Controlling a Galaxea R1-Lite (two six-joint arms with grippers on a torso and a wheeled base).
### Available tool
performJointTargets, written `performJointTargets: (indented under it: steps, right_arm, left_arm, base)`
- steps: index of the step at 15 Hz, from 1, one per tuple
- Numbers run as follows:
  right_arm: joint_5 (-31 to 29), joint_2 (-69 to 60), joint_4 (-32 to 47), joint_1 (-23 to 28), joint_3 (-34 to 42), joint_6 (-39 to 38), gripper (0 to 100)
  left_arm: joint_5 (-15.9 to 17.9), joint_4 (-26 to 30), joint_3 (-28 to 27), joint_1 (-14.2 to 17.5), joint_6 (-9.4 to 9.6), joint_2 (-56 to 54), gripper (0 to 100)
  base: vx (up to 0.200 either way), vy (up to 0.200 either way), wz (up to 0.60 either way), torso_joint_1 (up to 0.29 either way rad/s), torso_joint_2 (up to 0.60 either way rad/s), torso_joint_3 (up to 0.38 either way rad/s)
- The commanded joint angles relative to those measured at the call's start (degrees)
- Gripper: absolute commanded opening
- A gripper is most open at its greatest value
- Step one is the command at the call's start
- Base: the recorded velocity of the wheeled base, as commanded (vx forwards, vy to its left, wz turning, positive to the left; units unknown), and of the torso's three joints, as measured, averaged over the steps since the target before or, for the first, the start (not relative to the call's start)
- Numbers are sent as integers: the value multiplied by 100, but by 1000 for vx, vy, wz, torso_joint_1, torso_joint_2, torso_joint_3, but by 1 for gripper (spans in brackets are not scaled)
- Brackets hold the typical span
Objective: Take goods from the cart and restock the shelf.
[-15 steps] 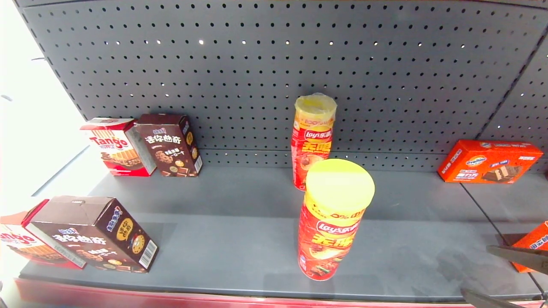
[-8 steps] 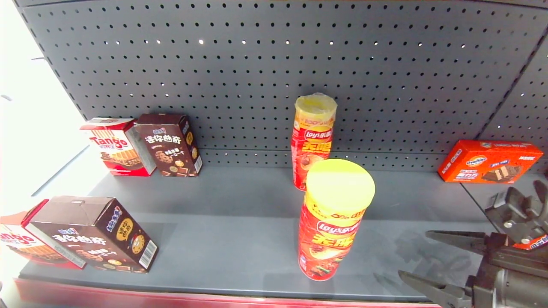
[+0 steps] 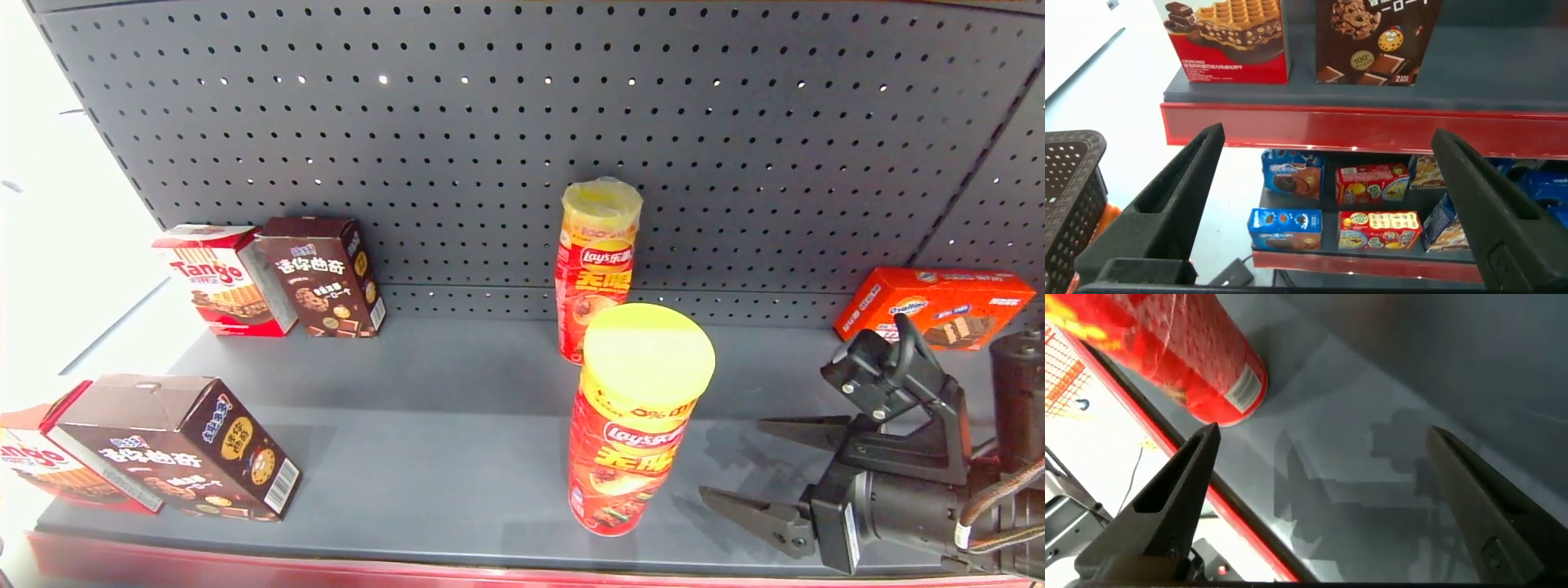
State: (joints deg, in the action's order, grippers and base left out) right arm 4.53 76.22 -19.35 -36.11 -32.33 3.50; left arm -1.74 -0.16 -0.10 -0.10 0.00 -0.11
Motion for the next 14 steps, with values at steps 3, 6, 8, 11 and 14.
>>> performJointTargets:
  steps: [3, 6, 8, 11, 14]
  right_arm:
    - [4, 201, -8, -28, -89, 2, 100]
    - [4, 315, -8, -37, -204, 10, 100]
    - [-5, 482, -8, -107, -344, 10, 100]
    - [-93, 605, -17, -221, -423, 10, 100]
    - [-93, 640, -17, -309, -423, 10, 100]
  left_arm:
    - [-1, -2, 1, 1, -9, 11, 100]
    - [7, -2, 1, 1, -9, 11, 100]
    - [7, -2, 1, 1, -18, 11, 100]
    - [-1, -2, 1, 1, -26, 11, 100]
    - [-19, -2, 1, 1, -35, 11, 100]
  base:
    - [0, 0, 0, 0, 0, 0]
    - [0, 0, 0, 0, 0, 0]
    - [0, 0, 0, 0, 0, 0]
    - [0, 0, 0, 0, 0, 0]
    - [0, 0, 0, 0, 0, 0]
